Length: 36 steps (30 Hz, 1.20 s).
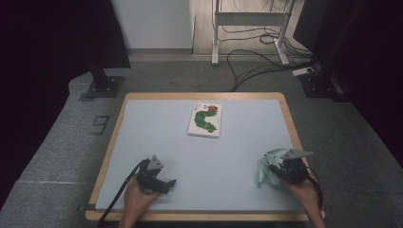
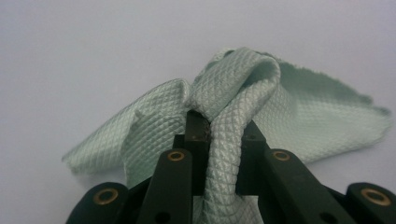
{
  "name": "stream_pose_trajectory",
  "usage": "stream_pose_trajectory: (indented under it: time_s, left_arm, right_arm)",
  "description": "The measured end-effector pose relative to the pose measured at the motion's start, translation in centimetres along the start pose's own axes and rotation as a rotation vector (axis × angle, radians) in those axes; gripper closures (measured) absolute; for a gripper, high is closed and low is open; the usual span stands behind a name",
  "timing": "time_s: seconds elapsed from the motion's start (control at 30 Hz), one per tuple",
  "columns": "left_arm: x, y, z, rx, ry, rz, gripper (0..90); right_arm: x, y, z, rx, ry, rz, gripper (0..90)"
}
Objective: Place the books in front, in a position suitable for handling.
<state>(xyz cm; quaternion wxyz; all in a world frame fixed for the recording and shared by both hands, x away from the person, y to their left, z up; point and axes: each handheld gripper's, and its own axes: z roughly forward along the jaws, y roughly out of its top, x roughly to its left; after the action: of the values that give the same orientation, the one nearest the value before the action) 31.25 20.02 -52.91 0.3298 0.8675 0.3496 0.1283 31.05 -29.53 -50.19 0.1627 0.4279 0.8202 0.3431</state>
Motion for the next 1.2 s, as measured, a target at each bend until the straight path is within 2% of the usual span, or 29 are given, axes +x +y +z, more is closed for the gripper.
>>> stream_pose_trajectory:
  time_s: [0.17, 0.3, 0.43, 0.63, 0.8, 1.07, 1.2]
  left_arm:
    - [0.0, 0.0, 0.0, 0.0, -0.001, 0.0, 0.0]
    - [0.0, 0.0, 0.0, 0.0, -0.002, -0.001, 0.0]
    - [0.0, 0.0, 0.0, 0.0, -0.002, -0.001, 0.0]
    - [0.0, 0.0, 0.0, 0.001, -0.001, 0.002, 0.0]
    - [0.0, 0.0, 0.0, 0.002, -0.001, 0.002, 0.0]
    - [0.0, 0.1, 0.0, 0.004, 0.001, 0.0, 0.0]
    - [0.0, 0.1, 0.0, 0.004, 0.0, -0.003, 0.0]
  right_arm:
    - [0.3, -0.8, 1.3, 0.034, -0.005, -0.003, 74.8]
    - [0.2, -0.9, 1.2, 0.033, 0.009, 0.01, 71.0]
    - [0.4, -0.4, 0.8, 0.036, -0.002, 0.003, 57.2]
    - [0.5, 0.6, -0.1, 0.026, -0.017, 0.002, 43.1]
    - [0.5, 1.5, -0.9, 0.004, -0.048, -0.002, 29.1]
    - [0.9, 2.6, -0.8, -0.033, -0.05, -0.004, 12.7]
    - [1.3, 3.3, -0.2, -0.032, -0.052, -0.011, 9.2]
